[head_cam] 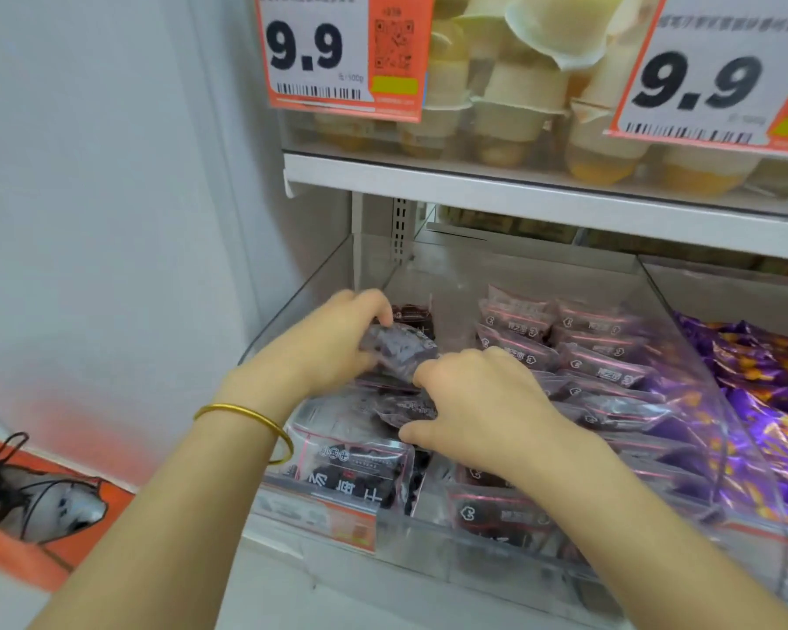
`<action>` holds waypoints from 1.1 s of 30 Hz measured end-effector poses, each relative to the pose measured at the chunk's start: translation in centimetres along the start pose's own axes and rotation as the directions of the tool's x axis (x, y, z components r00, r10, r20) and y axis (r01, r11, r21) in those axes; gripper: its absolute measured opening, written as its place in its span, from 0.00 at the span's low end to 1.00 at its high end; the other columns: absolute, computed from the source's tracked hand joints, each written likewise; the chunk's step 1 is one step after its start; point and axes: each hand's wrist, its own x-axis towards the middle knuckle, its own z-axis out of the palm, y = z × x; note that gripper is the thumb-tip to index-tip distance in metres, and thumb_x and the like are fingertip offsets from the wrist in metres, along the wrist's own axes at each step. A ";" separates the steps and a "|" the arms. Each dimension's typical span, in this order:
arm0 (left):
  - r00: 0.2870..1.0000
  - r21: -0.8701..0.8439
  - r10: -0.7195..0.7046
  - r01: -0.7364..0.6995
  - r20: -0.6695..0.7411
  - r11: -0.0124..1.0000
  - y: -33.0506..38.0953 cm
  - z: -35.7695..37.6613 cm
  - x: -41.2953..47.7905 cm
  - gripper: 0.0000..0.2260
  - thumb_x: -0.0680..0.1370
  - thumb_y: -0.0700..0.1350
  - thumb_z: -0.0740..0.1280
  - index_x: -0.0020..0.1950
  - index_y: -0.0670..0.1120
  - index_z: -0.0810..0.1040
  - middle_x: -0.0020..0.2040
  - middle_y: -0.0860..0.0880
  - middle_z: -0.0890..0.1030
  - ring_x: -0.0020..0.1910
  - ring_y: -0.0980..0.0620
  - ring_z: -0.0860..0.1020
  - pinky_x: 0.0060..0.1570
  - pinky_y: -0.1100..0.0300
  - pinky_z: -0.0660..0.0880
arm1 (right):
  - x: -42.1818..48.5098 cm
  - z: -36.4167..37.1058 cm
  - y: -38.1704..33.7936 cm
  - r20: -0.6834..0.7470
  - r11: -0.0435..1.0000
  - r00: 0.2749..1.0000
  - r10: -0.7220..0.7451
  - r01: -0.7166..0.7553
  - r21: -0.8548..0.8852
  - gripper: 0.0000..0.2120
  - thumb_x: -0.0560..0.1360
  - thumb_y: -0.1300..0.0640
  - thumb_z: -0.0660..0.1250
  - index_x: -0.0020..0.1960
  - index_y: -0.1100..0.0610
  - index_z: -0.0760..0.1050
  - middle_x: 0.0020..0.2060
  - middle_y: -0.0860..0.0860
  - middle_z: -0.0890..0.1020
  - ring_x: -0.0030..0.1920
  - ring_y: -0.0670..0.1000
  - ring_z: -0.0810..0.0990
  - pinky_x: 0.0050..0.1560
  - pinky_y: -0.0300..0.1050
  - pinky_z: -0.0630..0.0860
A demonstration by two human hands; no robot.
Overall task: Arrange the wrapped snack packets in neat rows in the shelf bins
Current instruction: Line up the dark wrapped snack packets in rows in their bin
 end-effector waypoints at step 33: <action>0.943 -0.635 -0.246 0.051 -0.223 0.771 0.0 -1.1 0.7 0.11 0.80 0.37 0.58 0.60 0.41 0.75 0.47 0.47 0.78 0.46 0.52 0.77 0.50 0.53 0.78 | -0.7 0.1 2.9 -0.344 0.910 0.921 0.184 -0.027 0.414 0.10 0.78 0.55 0.62 0.42 0.56 0.79 0.43 0.48 0.78 0.44 0.50 0.77 0.50 0.48 0.75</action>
